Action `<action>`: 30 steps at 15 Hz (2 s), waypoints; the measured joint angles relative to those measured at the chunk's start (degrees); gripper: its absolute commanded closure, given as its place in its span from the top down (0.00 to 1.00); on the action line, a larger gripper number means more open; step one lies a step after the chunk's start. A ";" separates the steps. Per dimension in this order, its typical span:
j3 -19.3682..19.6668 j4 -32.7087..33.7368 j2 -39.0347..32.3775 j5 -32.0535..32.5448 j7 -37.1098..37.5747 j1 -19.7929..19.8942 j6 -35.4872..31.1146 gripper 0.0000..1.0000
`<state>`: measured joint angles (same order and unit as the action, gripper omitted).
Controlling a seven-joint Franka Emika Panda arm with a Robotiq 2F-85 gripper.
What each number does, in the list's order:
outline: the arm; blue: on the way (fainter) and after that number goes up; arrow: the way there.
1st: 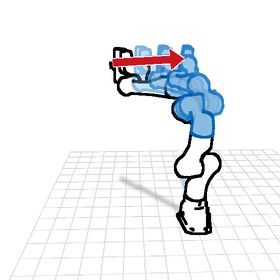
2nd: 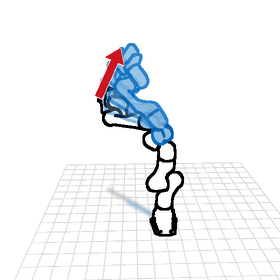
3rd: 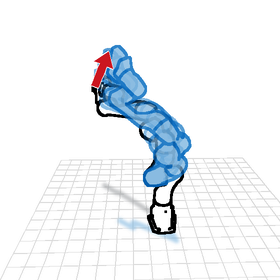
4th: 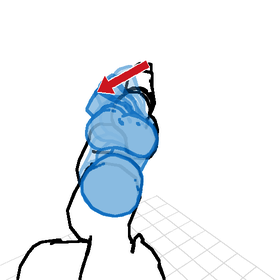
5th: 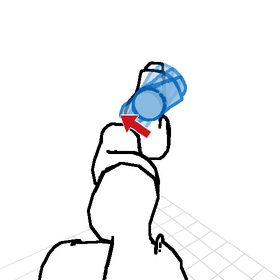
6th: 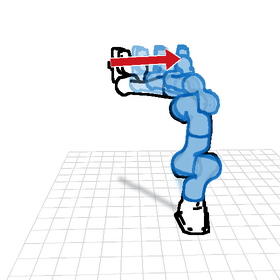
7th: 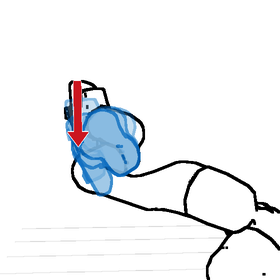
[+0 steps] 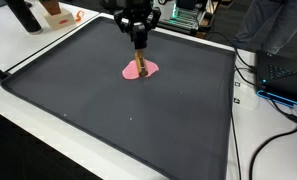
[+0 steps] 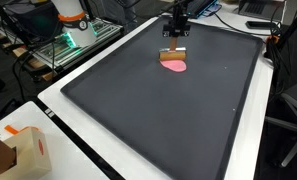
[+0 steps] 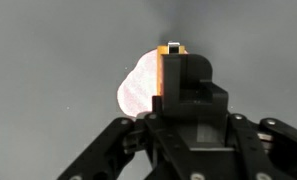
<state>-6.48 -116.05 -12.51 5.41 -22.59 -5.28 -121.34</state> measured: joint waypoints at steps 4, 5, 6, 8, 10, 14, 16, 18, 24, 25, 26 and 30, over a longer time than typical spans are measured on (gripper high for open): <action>0.21 0.20 -0.08 0.47 1.22 0.00 -0.08 0.23; 0.29 0.25 -0.10 0.51 1.50 0.00 -0.11 0.23; 0.40 0.28 -0.11 0.52 1.86 0.00 -0.17 0.23; 0.63 0.35 -0.12 0.57 2.45 0.00 -0.30 0.23; 0.85 0.45 -0.16 0.76 3.17 0.00 -0.43 0.23; 1.38 0.66 -0.26 1.63 4.85 0.02 -0.88 0.23; 1.81 0.81 -0.38 3.09 6.10 0.03 -1.35 0.23; 2.57 0.86 -1.11 5.32 7.19 0.23 -2.58 0.23; 2.69 1.08 -1.41 4.71 5.83 0.79 -3.36 0.23; 2.65 1.11 -1.41 4.02 4.49 1.00 -3.37 0.23; 2.50 1.18 -1.40 2.77 2.39 1.39 -3.37 0.23; 1.65 1.61 -1.49 -2.04 -8.00 3.31 -2.81 0.23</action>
<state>-4.83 -114.44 -13.99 3.36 -30.59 -1.97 -124.15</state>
